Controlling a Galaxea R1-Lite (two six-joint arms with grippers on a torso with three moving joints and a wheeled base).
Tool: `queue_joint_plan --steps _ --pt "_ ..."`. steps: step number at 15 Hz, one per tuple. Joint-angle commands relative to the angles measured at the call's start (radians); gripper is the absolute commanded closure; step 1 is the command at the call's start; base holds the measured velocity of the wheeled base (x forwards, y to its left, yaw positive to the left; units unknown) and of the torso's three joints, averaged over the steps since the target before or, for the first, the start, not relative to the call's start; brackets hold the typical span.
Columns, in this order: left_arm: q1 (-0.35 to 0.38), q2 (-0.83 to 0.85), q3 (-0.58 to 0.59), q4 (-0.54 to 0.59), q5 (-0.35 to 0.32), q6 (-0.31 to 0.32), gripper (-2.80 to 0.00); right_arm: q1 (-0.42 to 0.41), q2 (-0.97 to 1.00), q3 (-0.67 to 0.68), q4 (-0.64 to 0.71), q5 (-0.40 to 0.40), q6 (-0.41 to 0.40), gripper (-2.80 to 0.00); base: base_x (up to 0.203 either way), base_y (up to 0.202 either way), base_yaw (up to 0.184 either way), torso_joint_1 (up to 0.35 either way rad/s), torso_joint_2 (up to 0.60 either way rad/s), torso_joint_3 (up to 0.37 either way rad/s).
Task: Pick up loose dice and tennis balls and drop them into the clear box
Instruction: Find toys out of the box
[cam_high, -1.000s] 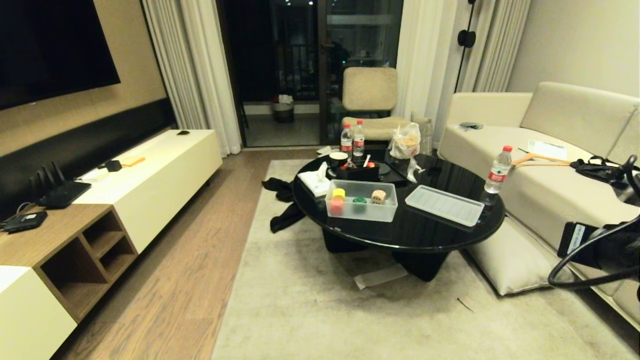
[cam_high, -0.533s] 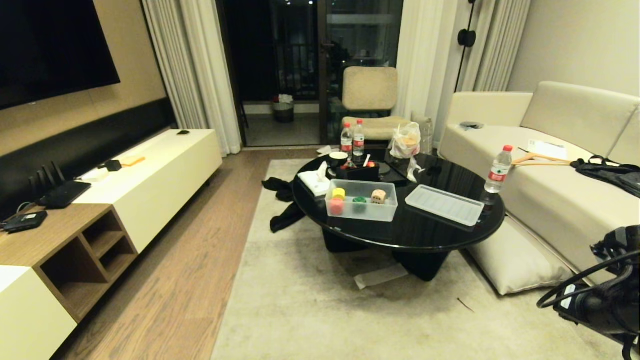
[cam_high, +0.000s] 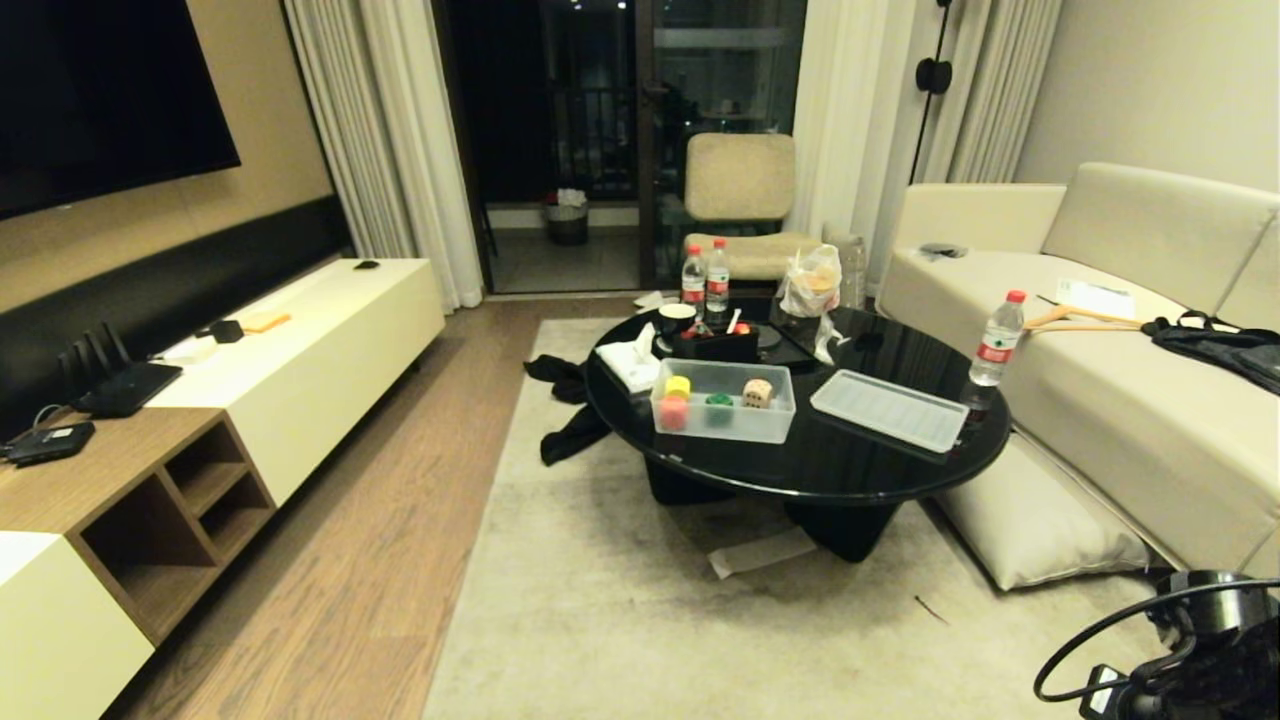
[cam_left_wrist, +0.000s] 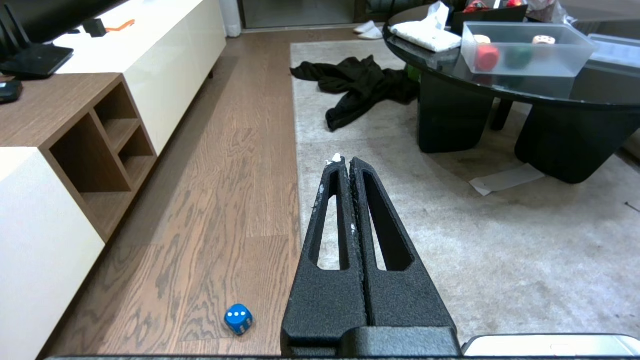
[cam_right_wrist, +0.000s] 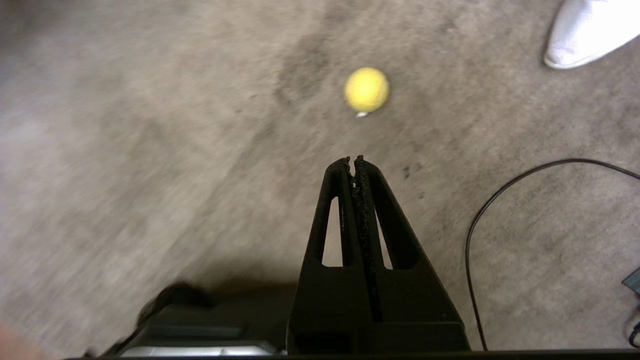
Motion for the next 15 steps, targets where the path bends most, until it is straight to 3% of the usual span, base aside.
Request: queue_joint_plan --steps 1,3,15 --pt "-0.001 0.0 0.002 0.0 0.0 -0.002 0.0 -0.021 0.197 0.052 -0.184 -0.022 0.0 0.0 0.0 0.0 0.0 0.0 0.0 0.0" --pt "-0.001 0.0 0.002 0.0 0.0 -0.002 0.0 -0.049 0.235 0.094 -0.292 -0.03 -0.022 0.0 0.0 0.0 0.0 0.0 0.0 0.0" --pt "-0.001 0.0 0.002 0.0 0.0 -0.002 0.0 -0.115 0.239 0.049 -0.289 -0.03 -0.073 0.0 0.0 0.0 0.0 0.002 0.0 -0.144"
